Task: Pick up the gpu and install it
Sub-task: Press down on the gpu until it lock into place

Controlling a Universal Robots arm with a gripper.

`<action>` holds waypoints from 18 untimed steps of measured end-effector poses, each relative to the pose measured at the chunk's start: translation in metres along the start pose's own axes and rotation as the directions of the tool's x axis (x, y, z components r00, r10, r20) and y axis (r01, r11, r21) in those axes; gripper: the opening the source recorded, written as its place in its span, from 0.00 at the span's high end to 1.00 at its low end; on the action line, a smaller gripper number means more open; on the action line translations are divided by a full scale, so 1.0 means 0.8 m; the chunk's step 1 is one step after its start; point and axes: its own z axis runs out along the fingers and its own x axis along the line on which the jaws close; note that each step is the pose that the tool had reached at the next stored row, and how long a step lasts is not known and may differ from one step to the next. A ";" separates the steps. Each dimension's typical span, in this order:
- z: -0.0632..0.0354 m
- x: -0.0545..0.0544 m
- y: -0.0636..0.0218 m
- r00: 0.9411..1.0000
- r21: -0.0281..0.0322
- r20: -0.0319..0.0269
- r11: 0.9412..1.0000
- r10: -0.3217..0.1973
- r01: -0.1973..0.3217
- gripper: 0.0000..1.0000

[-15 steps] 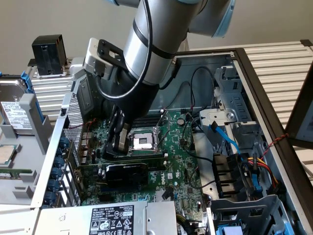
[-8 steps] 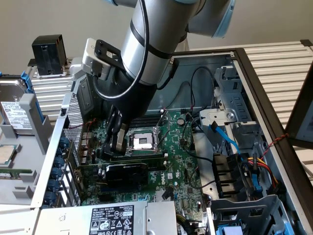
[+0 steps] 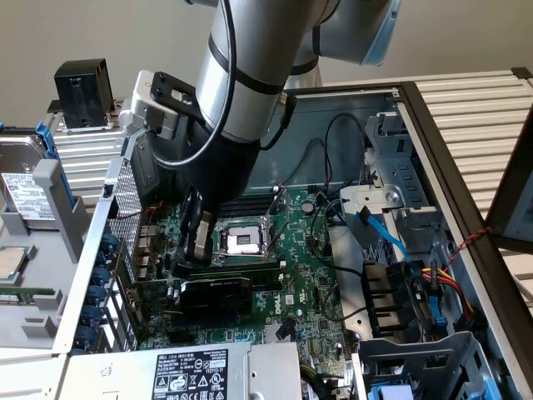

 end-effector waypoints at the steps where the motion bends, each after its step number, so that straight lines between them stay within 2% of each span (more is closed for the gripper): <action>1: 0.000 0.000 0.002 1.000 0.006 -0.001 1.000 0.001 -0.001 0.89; 8: -0.004 -0.001 0.011 1.000 0.049 -0.003 0.999 0.004 -0.003 0.89; 10: -0.004 -0.004 0.013 1.000 0.069 -0.005 0.998 0.005 -0.005 0.89; 11: -0.004 -0.004 0.014 1.000 0.083 -0.005 0.997 0.007 -0.006 0.89; 13: -0.002 -0.006 0.016 1.000 0.114 -0.006 0.993 0.008 -0.008 0.89; 14: -0.001 -0.006 0.019 1.000 0.124 -0.006 0.992 0.009 -0.008 0.89; 17: 0.002 -0.007 0.026 1.000 0.144 -0.006 0.990 0.010 -0.009 0.89; 18: 0.003 -0.008 0.029 1.000 0.155 -0.005 0.988 0.010 -0.009 0.89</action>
